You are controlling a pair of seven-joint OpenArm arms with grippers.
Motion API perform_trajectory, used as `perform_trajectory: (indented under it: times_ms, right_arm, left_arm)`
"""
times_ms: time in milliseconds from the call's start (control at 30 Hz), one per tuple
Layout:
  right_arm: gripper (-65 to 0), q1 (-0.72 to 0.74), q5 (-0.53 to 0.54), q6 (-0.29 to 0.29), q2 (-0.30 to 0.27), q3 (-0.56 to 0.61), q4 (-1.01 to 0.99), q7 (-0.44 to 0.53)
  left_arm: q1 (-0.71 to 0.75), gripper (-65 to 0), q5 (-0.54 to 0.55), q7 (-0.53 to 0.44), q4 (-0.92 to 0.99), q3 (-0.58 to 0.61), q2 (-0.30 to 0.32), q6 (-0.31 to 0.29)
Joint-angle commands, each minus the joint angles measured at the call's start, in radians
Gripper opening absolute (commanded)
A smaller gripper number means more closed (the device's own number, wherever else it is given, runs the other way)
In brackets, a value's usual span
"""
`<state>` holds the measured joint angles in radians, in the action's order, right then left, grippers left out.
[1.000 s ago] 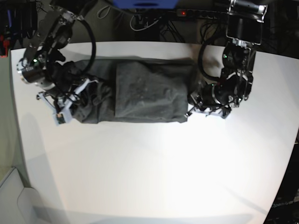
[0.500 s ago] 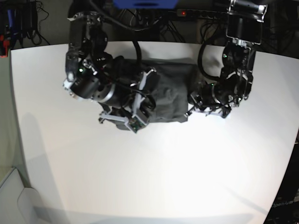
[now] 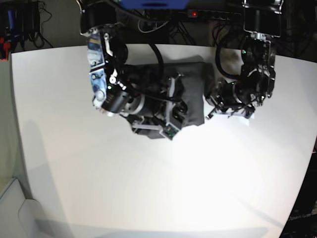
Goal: Layout the t-shirt on the table in an organized manner, then fold the t-shirt properly
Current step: 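Lift the strip end with the right gripper and fold it onto the middle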
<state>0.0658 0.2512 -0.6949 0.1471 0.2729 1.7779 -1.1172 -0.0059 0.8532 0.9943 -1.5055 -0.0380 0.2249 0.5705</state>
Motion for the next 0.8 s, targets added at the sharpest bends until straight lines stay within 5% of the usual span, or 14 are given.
perform_trajectory:
  times_ms: [0,633,767]
  right_arm:
    - [-65.0,0.019,0.024,-0.003,0.01,0.019,0.013,0.025]
    - [-65.0,0.038,0.024,-0.003,0.01,0.119,-0.1,0.029]
    - [-55.8,0.038,0.024,-0.003,0.01,0.177,-0.1,0.029]
  left_arm:
    - [-0.019,-64.6,0.021,0.008,-0.017,-0.009,0.005,0.016]
    - [0.042,-64.5,0.018,0.004,-0.023,-0.098,0.006,0.016]
    - [0.053,-64.5,0.021,0.008,-0.023,-0.167,0.003,0.016]
